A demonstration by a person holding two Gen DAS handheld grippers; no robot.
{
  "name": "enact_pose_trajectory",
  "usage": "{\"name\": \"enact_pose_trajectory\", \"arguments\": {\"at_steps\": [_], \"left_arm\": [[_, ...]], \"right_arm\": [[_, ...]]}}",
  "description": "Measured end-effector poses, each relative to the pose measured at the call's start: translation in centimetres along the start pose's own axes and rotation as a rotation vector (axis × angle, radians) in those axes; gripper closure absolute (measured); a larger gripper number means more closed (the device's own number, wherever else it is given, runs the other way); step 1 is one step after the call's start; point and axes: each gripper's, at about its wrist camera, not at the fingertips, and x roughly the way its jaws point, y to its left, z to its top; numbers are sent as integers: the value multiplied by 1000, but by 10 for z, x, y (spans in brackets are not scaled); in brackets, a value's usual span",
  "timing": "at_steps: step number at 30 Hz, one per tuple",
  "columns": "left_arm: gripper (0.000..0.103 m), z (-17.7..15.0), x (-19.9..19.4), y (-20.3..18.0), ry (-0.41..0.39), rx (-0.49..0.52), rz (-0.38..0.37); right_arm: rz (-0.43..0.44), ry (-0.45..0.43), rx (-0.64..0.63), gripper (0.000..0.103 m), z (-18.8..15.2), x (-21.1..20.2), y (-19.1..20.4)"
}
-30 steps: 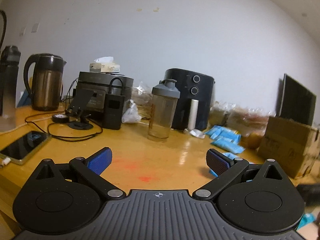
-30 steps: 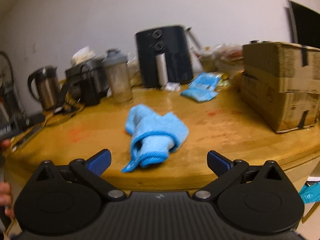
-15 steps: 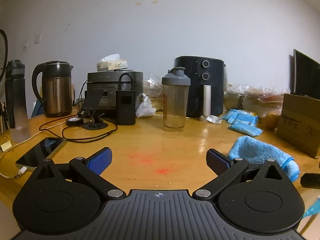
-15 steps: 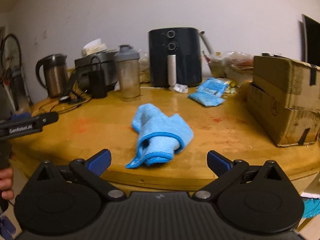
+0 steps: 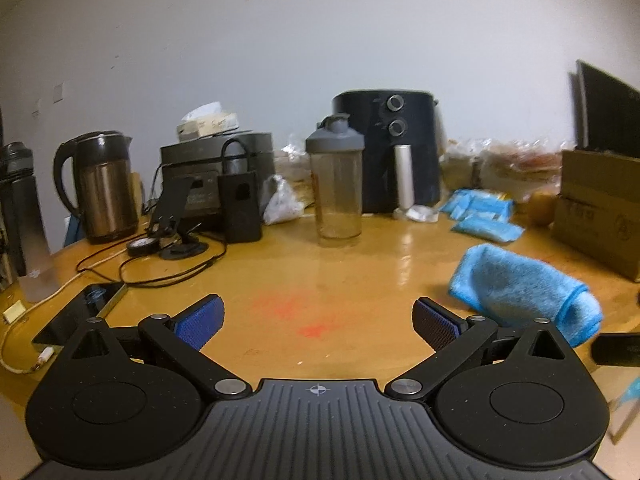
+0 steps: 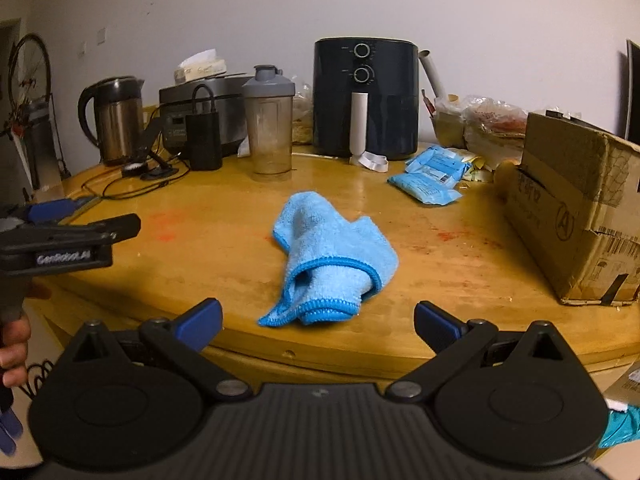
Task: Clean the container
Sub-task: 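Move the left tool across the table toward the grey-lidded shaker bottle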
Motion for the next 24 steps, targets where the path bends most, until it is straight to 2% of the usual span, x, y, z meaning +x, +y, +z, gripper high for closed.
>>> {"name": "enact_pose_trajectory", "arguments": {"at_steps": [4, 6, 8, 11, 15, 21, 24], "left_arm": [[0, 2, -3, 0, -28, 26, -34], [0, 2, -4, 2, -39, 27, -47], [0, 3, -5, 3, -47, 28, -61], [0, 5, -6, 3, -53, 22, -85], [0, 6, -8, 2, -57, 30, -101], [0, 12, -4, 0, -72, 40, -98], [0, 12, -9, 2, -69, 45, -122]], "right_arm": [[9, -85, 60, 0, -1, -4, -6], [-31, -155, 29, 0, -2, -9, -4], [-57, -186, -3, 0, -1, -12, -2], [-97, -172, -32, 0, 6, -13, 0], [-109, -146, -66, 0, 9, -13, 2], [-57, -154, -51, 0, 7, -17, 1], [-42, -157, -39, 0, 7, -17, 0]]}}
